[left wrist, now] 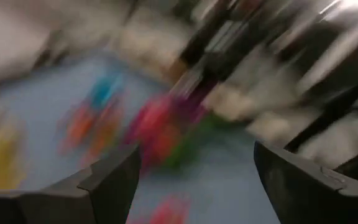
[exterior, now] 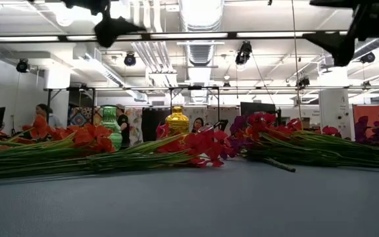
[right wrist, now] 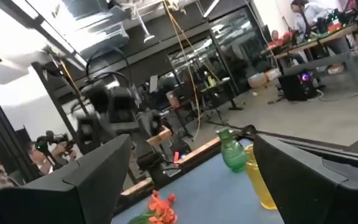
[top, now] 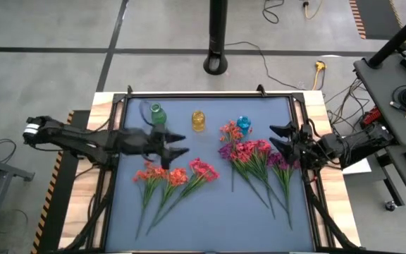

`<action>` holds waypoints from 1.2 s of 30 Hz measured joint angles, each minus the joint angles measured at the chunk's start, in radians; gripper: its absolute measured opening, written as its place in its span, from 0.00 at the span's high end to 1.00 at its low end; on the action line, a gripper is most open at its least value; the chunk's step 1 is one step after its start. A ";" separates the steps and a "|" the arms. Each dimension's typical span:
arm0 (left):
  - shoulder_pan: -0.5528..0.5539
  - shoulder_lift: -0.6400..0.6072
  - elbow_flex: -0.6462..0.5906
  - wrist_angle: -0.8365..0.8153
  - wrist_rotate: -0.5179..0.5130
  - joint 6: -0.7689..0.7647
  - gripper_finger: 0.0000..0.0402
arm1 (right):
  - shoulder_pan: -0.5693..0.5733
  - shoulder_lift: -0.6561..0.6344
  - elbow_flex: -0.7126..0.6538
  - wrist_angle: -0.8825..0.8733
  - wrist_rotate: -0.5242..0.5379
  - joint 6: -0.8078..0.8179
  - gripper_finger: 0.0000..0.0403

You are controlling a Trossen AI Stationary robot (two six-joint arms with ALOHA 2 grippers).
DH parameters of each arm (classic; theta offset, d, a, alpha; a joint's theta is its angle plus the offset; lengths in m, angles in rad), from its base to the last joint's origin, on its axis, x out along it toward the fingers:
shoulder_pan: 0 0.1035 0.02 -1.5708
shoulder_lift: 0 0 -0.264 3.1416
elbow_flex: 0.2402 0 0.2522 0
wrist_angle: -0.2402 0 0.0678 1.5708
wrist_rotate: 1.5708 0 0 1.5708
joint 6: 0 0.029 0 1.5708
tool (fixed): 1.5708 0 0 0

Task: Sort flowers into vase by color
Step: Put the bottom left orange flowers into the green vase

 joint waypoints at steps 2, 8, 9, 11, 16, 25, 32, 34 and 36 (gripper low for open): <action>-0.057 0.065 0.118 -0.344 -0.103 -0.136 0.27 | 0.000 0.050 0.062 -0.049 0.000 0.000 0.18; -0.257 0.276 0.381 -1.135 -0.183 -0.629 0.27 | 0.000 0.204 0.269 -0.311 0.001 0.022 0.18; -0.291 0.308 0.412 -1.199 -0.163 -0.690 0.27 | 0.000 0.231 0.300 -0.343 0.001 0.040 0.18; -0.355 0.363 0.464 -1.302 -0.152 -0.788 0.27 | 0.000 0.281 0.353 -0.399 0.001 0.062 0.18; -0.449 0.473 0.546 -1.397 -0.101 -0.999 0.27 | 0.000 0.388 0.451 -0.485 0.001 0.063 0.18; -0.512 0.588 0.552 -1.388 0.098 -1.221 0.27 | 0.000 0.499 0.588 -0.632 0.000 0.062 0.18; -0.535 0.668 0.538 -1.362 0.228 -1.260 0.27 | 0.000 0.543 0.622 -0.631 0.000 0.050 0.18; -0.539 0.684 0.534 -1.332 0.235 -1.259 0.27 | 0.000 0.552 0.622 -0.633 -0.003 0.050 0.18; -0.539 0.703 0.523 -1.280 0.235 -1.244 0.27 | 0.000 0.556 0.622 -0.640 -0.005 0.051 0.18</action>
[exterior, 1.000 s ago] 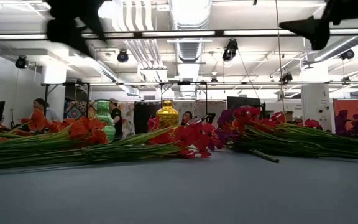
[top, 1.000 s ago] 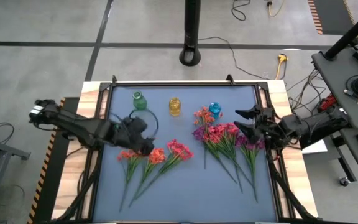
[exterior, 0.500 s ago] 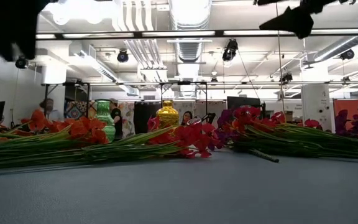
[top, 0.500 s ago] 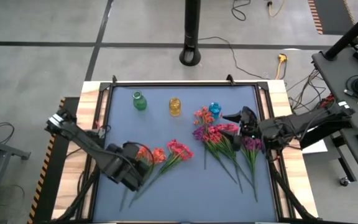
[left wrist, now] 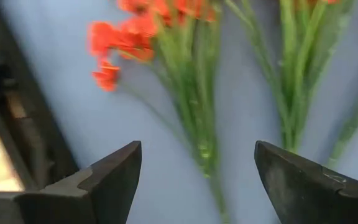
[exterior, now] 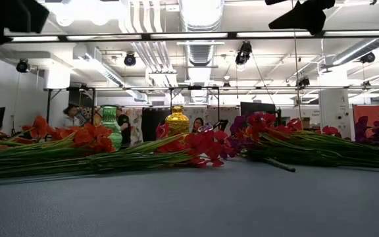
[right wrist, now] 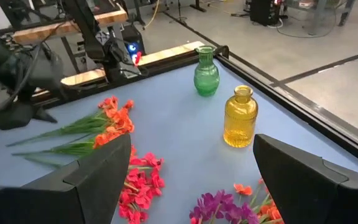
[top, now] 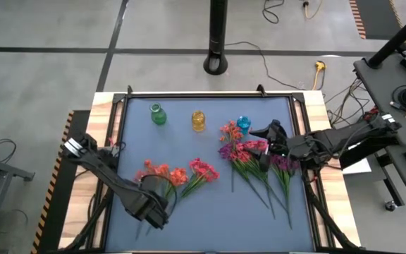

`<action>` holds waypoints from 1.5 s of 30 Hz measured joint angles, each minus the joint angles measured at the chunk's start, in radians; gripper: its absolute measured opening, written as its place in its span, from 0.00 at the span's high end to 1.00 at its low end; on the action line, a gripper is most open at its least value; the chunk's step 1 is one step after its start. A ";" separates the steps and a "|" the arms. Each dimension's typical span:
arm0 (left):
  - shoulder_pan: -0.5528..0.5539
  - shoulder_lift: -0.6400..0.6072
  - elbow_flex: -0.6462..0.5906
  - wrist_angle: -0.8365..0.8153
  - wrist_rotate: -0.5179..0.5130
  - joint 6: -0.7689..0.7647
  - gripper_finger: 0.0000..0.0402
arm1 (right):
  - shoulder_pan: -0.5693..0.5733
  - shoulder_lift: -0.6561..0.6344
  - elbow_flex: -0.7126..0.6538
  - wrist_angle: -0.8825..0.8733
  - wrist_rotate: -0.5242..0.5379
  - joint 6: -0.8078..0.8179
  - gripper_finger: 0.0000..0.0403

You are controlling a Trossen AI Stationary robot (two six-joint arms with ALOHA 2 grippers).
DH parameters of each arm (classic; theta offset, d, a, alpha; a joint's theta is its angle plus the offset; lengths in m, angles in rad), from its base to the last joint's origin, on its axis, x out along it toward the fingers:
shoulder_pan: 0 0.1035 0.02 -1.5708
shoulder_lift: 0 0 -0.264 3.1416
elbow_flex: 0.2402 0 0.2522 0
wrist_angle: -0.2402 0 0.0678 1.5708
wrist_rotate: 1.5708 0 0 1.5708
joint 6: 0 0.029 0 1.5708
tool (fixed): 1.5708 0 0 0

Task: Sort flowers into vase by color
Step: Put the bottom left orange flowers into the green vase

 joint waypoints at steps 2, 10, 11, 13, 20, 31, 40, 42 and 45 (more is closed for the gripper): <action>0.000 0.021 -0.015 0.027 0.002 0.017 0.28 | 0.000 0.007 0.000 0.002 -0.002 0.000 0.18; 0.008 0.030 -0.153 0.172 0.059 -0.002 0.35 | 0.000 0.033 0.000 0.001 -0.050 0.012 0.18; 0.008 0.029 -0.168 0.207 0.059 -0.009 0.36 | 0.000 0.035 0.000 0.001 -0.055 0.012 0.18; 0.007 0.029 -0.201 0.271 0.060 -0.017 0.38 | 0.000 0.037 0.000 0.001 -0.056 0.012 0.18; 0.007 0.026 -0.244 0.332 0.055 -0.040 0.44 | 0.000 0.040 0.000 0.002 -0.056 0.012 0.18; 0.008 0.027 -0.268 0.323 0.046 -0.105 0.80 | 0.000 0.042 0.000 0.002 -0.056 0.011 0.18; 0.008 0.028 -0.268 0.285 -0.011 -0.116 0.98 | 0.000 0.051 0.000 0.001 -0.056 0.011 0.18; 0.008 0.027 -0.259 0.245 -0.011 -0.117 0.97 | 0.000 0.052 0.000 0.000 -0.056 0.011 0.18; 0.008 0.011 -0.235 0.175 -0.012 -0.119 0.97 | 0.000 0.052 0.000 -0.001 -0.056 0.011 0.18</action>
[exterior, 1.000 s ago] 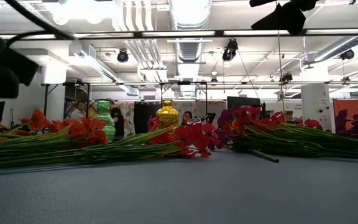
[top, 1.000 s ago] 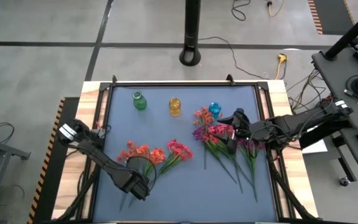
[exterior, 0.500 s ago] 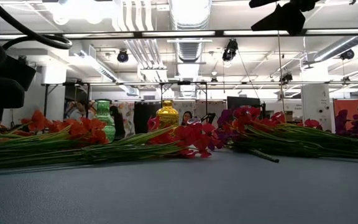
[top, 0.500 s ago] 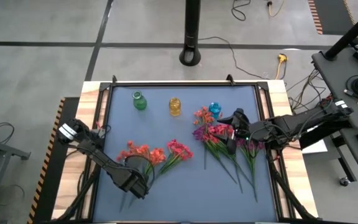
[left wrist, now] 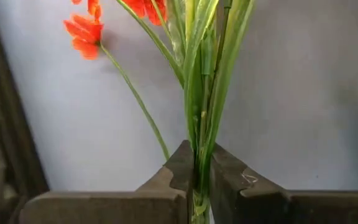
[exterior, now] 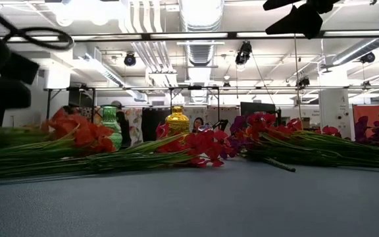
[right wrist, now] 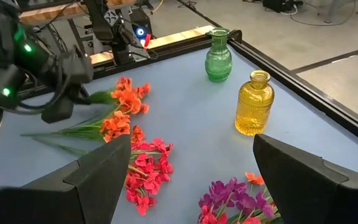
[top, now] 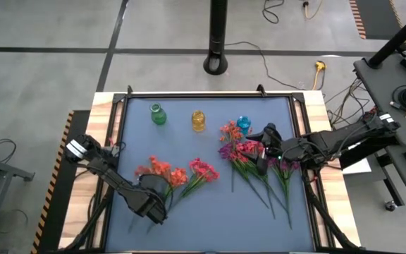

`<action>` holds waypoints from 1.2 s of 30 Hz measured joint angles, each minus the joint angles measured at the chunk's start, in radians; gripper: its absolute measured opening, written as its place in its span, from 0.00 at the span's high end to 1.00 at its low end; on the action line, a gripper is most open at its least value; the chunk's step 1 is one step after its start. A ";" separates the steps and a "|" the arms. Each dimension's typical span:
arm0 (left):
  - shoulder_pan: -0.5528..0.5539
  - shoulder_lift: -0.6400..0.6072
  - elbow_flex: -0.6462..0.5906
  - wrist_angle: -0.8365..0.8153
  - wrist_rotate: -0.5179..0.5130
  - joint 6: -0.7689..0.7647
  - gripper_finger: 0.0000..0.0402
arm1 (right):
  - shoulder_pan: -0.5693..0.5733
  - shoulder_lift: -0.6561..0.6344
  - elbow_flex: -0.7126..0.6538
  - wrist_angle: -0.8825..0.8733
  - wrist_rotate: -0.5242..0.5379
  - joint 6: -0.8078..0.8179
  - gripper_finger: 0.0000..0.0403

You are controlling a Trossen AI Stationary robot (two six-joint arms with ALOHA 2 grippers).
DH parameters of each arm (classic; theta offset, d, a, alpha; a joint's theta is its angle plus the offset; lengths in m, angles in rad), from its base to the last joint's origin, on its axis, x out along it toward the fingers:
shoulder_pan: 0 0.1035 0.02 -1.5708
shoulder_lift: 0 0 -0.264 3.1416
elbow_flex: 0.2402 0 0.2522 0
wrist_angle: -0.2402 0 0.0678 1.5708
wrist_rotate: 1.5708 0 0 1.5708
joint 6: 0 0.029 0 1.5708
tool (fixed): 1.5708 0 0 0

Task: Sort flowers into vase by color
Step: Put the bottom left orange flowers into the green vase

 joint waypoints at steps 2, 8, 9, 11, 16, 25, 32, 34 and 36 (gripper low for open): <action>0.000 -0.020 0.020 -0.047 -0.011 0.001 0.98 | 0.000 0.000 0.000 -0.008 0.000 0.000 0.18; 0.000 -0.136 0.089 -0.125 -0.177 0.028 0.98 | 0.000 0.000 0.000 -0.020 0.000 -0.003 0.18; 0.000 -0.159 0.102 -0.123 -0.223 0.040 0.98 | 0.000 0.000 0.000 -0.020 0.000 -0.003 0.18; 0.000 -0.205 0.129 -0.124 -0.311 0.068 0.98 | 0.000 0.000 0.000 -0.020 0.000 -0.004 0.18; 0.004 -0.300 0.200 -0.153 -0.561 0.190 0.98 | 0.000 0.000 0.000 -0.020 0.000 -0.018 0.18; 0.112 -0.449 0.296 -0.007 -0.850 0.739 0.99 | 0.000 0.000 0.000 -0.020 0.000 -0.026 0.18; 0.287 -0.561 0.257 0.549 -0.671 1.574 0.99 | 0.000 0.004 -0.003 -0.019 0.001 -0.026 0.18; 0.357 -0.595 0.211 0.694 -0.544 1.763 0.99 | 0.000 0.010 -0.004 -0.019 0.001 -0.026 0.18; 0.439 -0.634 0.153 0.791 -0.399 1.888 0.99 | 0.000 0.018 -0.004 -0.019 0.002 -0.026 0.18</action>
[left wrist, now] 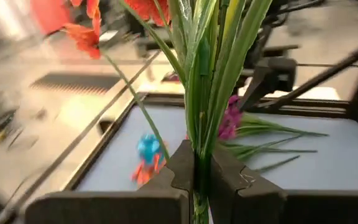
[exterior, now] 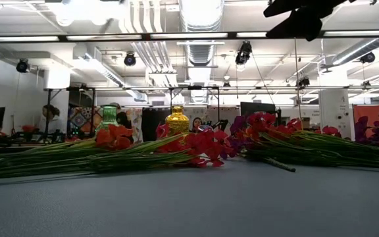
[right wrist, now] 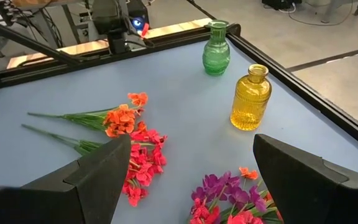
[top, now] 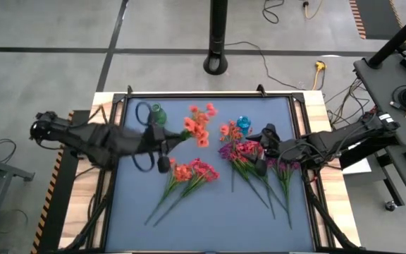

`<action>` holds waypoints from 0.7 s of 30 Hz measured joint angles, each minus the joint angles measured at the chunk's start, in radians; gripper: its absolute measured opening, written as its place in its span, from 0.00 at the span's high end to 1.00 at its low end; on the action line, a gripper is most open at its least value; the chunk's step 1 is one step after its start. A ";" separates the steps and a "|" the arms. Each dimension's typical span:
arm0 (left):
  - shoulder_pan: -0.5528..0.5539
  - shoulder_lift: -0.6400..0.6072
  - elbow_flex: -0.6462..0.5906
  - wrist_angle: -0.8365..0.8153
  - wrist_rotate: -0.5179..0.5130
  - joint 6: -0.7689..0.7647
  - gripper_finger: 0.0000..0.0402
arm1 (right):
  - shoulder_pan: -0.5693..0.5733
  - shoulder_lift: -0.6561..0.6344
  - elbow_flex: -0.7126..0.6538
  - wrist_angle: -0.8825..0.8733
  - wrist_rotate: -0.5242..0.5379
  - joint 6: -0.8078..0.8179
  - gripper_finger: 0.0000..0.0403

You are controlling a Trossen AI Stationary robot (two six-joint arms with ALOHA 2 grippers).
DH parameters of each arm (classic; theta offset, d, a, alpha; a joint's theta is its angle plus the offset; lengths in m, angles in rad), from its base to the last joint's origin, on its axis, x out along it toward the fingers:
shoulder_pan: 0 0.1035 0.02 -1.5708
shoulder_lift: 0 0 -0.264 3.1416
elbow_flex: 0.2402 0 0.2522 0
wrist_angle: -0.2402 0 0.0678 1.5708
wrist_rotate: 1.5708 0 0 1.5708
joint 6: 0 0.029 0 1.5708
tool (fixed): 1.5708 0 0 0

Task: Sort flowers into vase by color
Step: Put the bottom left orange flowers into the green vase

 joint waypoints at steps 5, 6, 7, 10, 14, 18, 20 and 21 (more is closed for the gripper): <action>0.182 -0.117 -0.214 0.262 0.231 0.194 0.99 | 0.000 0.023 0.000 0.008 0.000 0.009 0.18; 0.215 -0.140 -0.263 0.314 0.279 0.221 0.99 | 0.000 0.027 0.000 0.007 0.000 0.014 0.18; 0.246 -0.161 -0.308 0.361 0.323 0.238 0.99 | 0.000 0.034 -0.001 0.008 0.000 0.022 0.18; 0.336 -0.218 -0.442 0.504 0.372 0.248 0.99 | 0.000 0.061 -0.001 0.028 0.021 0.035 0.18; 0.445 -0.275 -0.579 0.591 0.332 0.249 0.99 | -0.004 0.111 -0.001 0.086 0.045 0.013 0.18; 0.565 -0.332 -0.660 0.635 0.332 0.260 0.99 | -0.005 0.155 -0.001 0.131 0.045 -0.001 0.18; 0.625 -0.359 -0.682 0.664 0.332 0.271 0.99 | -0.005 0.169 -0.001 0.151 0.045 -0.002 0.18; 0.653 -0.373 -0.686 0.682 0.334 0.272 0.99 | -0.005 0.175 -0.001 0.152 0.045 -0.002 0.18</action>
